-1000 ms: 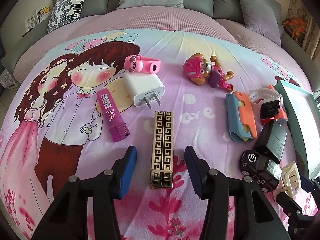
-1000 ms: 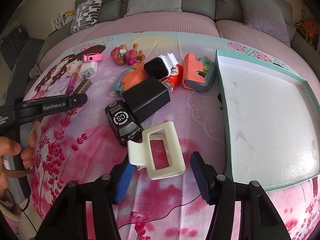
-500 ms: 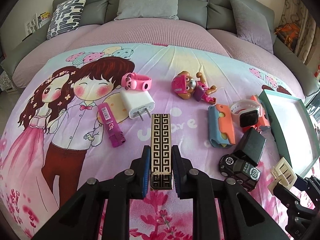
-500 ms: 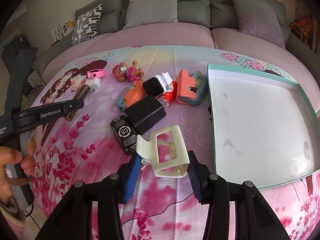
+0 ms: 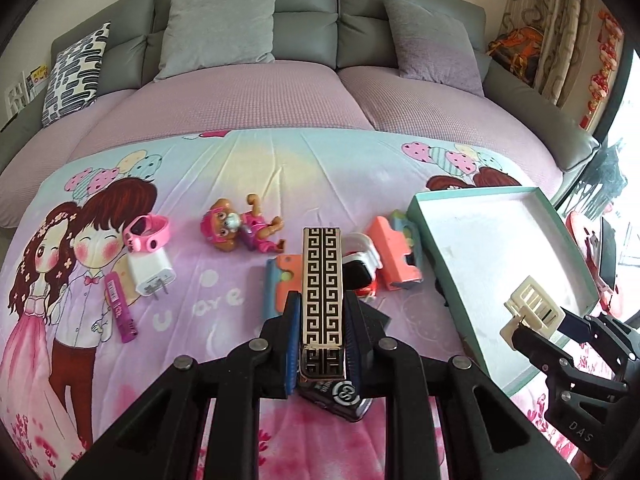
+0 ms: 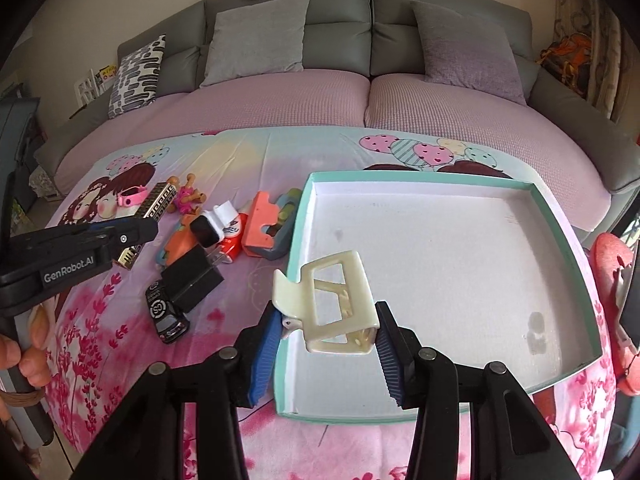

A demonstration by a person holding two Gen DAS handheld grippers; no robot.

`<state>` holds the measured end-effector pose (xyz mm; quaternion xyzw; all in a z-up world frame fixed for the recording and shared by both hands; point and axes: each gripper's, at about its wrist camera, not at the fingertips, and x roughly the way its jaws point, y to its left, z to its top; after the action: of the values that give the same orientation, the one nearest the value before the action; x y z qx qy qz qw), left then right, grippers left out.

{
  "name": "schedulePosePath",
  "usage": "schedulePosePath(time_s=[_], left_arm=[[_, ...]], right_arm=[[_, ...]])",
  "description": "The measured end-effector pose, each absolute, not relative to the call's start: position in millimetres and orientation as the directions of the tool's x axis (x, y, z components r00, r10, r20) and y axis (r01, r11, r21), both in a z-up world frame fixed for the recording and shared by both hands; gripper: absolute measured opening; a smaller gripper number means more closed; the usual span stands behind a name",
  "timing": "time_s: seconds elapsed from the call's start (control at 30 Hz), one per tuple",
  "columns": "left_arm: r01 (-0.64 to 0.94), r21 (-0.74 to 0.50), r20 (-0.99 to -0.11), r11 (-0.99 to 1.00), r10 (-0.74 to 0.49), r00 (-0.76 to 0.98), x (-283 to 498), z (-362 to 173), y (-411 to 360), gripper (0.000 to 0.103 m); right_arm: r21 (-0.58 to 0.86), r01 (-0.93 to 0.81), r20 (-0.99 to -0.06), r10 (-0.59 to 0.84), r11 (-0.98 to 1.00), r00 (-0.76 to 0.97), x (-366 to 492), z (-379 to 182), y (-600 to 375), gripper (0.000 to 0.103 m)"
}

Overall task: Organize rigid objects
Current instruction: 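Carry the block with the left tool while the right tool carries the clip, releasing both into the teal box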

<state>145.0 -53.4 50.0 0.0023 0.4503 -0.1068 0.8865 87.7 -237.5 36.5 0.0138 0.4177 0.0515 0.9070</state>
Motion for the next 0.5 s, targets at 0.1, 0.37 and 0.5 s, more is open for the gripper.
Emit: schedulePosePath(time_s=[0.1, 0.37, 0.5], left_arm=[[0.239, -0.085, -0.804, 0.967, -0.208, 0.557, 149, 48, -84, 0.021], [0.349, -0.053, -0.823, 0.935, -0.239, 0.515, 161, 39, -159, 0.021], [0.388, -0.042, -0.838, 0.921, -0.244, 0.488, 168, 29, -192, 0.021]], right_arm=[[0.047, -0.041, -0.765, 0.062, 0.998, 0.641, 96, 32, -261, 0.049], [0.016, 0.051, -0.794, -0.019, 0.999, 0.608, 117, 16, -317, 0.049], [0.0, 0.085, -0.807, -0.05, 0.996, 0.588, 126, 8, -338, 0.049]])
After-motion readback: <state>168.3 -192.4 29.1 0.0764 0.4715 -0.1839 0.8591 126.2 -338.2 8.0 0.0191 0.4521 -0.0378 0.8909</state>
